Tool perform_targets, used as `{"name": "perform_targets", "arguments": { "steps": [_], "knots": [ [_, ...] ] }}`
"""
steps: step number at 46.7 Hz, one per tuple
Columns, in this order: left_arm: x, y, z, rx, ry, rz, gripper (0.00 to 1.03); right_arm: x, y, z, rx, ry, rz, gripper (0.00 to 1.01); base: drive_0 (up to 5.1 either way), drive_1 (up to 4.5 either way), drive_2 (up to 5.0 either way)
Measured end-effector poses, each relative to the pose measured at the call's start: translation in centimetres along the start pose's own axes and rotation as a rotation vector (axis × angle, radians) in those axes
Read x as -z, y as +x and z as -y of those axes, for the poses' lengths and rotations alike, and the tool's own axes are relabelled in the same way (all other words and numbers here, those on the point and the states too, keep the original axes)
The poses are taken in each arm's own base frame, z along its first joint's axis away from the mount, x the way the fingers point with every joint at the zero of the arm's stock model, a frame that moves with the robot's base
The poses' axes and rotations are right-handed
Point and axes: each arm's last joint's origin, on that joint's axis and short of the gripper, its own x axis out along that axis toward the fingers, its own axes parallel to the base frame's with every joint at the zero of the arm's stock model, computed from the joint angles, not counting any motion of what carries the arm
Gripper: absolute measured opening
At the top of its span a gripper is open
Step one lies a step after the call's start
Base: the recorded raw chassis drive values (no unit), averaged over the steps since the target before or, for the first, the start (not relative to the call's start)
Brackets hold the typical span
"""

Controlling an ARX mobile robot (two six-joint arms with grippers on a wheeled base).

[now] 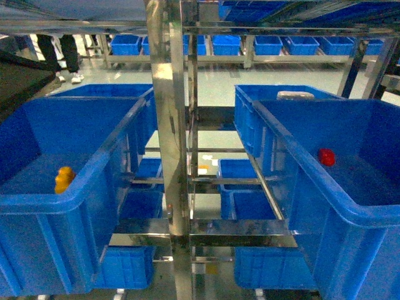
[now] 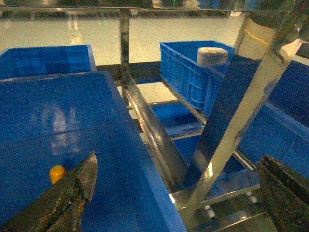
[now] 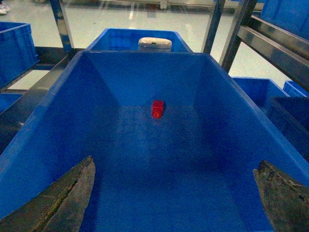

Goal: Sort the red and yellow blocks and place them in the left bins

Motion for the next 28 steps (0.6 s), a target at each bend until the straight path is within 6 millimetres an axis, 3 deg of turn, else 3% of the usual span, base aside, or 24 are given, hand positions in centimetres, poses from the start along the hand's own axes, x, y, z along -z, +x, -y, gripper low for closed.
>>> {"name": "perform_targets", "arguments": {
  "steps": [20,25,28],
  "knots": [
    [0.3,0.2,-0.2,-0.015,-0.004,-0.015,0.98,0.0,0.0,0.0,0.0,0.0,0.0,0.98,0.0,0.0,0.0],
    [1.2,-0.3,-0.1,-0.18,0.027,0.162,0.82,-0.1,0.0,0.0,0.0,0.0,0.014,0.98,0.0,0.0,0.0],
    [2.7,-1.7,-0.5,-0.234,0.026,0.199,0.67,0.3,-0.4,-0.2,0.0,0.015,0.163,0.85,0.0,0.0,0.0]
  ]
}}
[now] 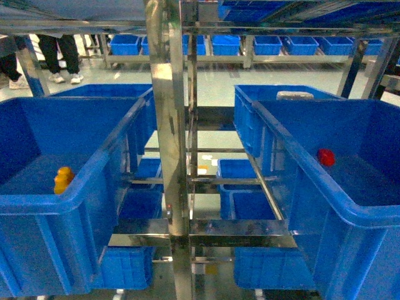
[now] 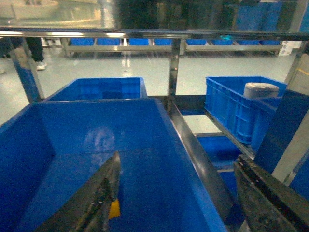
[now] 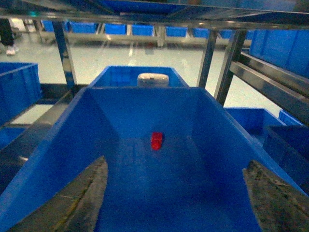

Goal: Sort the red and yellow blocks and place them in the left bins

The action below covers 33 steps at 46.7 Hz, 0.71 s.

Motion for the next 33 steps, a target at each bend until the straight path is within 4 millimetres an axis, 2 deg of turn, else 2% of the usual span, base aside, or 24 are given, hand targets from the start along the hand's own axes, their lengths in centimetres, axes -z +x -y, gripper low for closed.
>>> {"name": "perform_targets", "arguments": {
  "steps": [5,11,17,21,26,33],
  "knots": [
    [0.1,-1.5,-0.7,-0.048,-0.001,0.035,0.47,1.1,-2.2,-1.0,-0.018,0.016,0.058,0.65,0.0,0.0,0.0],
    [0.7,-2.7,-0.4,-0.028,0.0,0.039,0.27,0.7,-3.6,-1.5,-0.022,0.018,0.1,0.45,0.0,0.0,0.0],
    [1.7,-4.2,-0.4,-0.029,-0.002,0.021,0.01,1.6,-5.4,-2.0,-0.011,0.023,0.079,0.17,0.0,0.0,0.0],
    [1.9,-5.0,-0.4,-0.029,0.0,0.031,0.02,2.4,-6.2,-2.4,-0.015,0.022,0.09,0.01,0.0,0.0,0.0],
    [2.3,-5.9,-0.4,-0.029,0.0,0.027,0.02,2.9,-7.5,-3.5,-0.036,0.024,0.065,0.02,0.0,0.0,0.0],
    [2.7,-7.0,-0.3,-0.03,0.0,0.027,0.02,2.6,-8.6,-3.3,-0.017,0.026,0.09,0.02,0.0,0.0,0.0]
  ]
}}
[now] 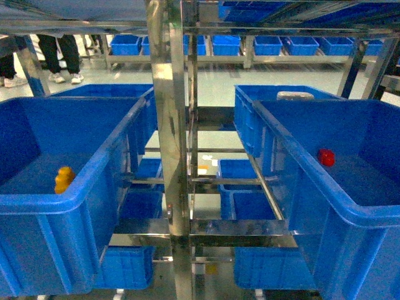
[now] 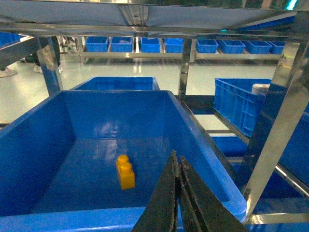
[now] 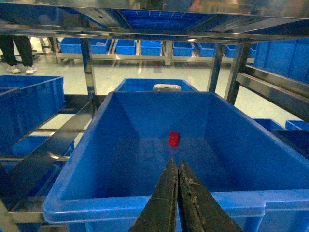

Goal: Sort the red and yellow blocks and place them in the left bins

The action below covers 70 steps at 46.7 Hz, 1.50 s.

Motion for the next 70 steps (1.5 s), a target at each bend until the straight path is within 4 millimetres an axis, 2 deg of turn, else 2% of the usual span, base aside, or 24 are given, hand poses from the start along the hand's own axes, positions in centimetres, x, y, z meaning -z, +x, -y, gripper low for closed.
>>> {"name": "perform_targets", "arguments": {
  "steps": [2,5,17,52,56,58,61,63,70],
  "knots": [
    [0.4,-0.3,0.0,0.0,0.0,0.035,0.02,0.1,-0.5,0.0,0.0,0.0,-0.01,0.02,0.0,0.0,0.0],
    [1.0,-0.7,0.0,-0.001,0.0,-0.01,0.02,0.2,-1.1,0.0,0.0,0.0,-0.011,0.02,0.0,0.0,0.0],
    [0.4,-1.9,0.0,0.0,0.001,0.02,0.02,-0.4,-2.4,0.0,0.0,0.0,0.011,0.02,0.0,0.0,0.0],
    [0.3,-3.9,0.0,0.0,0.002,0.028,0.02,-0.6,-4.8,0.0,0.001,0.0,0.021,0.02,0.0,0.0,0.0],
    [1.0,-4.7,0.0,0.002,0.002,-0.029,0.02,-0.6,-4.9,0.0,0.001,0.0,0.02,0.02,0.0,0.0,0.0],
    [0.6,-4.9,0.0,0.0,0.003,0.024,0.02,-0.6,-5.0,0.0,0.001,0.0,0.02,0.02,0.0,0.0,0.0],
    [0.7,-4.9,0.0,0.001,0.003,0.007,0.02,0.1,-5.8,0.0,-0.001,0.0,-0.031,0.02,0.0,0.0,0.0],
    [0.8,-4.9,0.0,-0.004,0.003,0.004,0.02,-0.3,-6.1,0.0,0.002,0.0,0.013,0.02,0.0,0.0,0.0],
    [0.7,-4.9,0.0,0.001,0.003,0.01,0.02,-0.3,-6.1,0.0,0.003,0.0,0.008,0.02,0.0,0.0,0.0]
  ]
}}
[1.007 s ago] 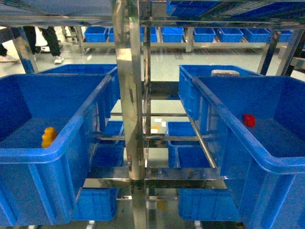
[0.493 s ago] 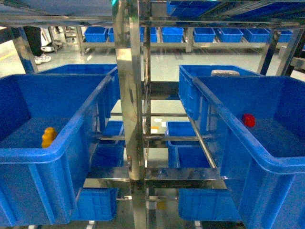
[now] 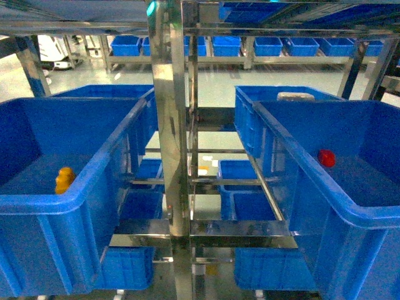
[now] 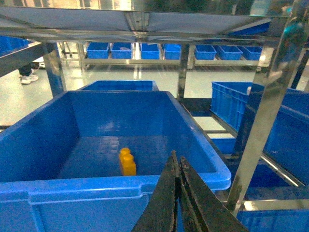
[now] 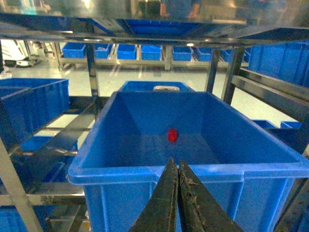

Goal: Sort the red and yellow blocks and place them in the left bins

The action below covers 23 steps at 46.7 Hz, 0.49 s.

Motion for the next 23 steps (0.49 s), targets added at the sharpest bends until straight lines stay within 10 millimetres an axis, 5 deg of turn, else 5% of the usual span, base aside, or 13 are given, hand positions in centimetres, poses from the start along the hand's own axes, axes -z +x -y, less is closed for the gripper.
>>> {"name": "perform_targets", "arguments": {
  "steps": [12,23],
  "knots": [
    [-0.01,0.0,0.0,-0.001,0.0,0.002,0.02,-0.02,0.0,0.0,0.0,0.0,0.002,0.03,0.0,0.0,0.0],
    [-0.01,0.0,0.0,0.0,0.0,0.002,0.39,-0.02,0.0,0.0,0.0,0.0,0.002,0.44,0.0,0.0,0.0]
  ]
}}
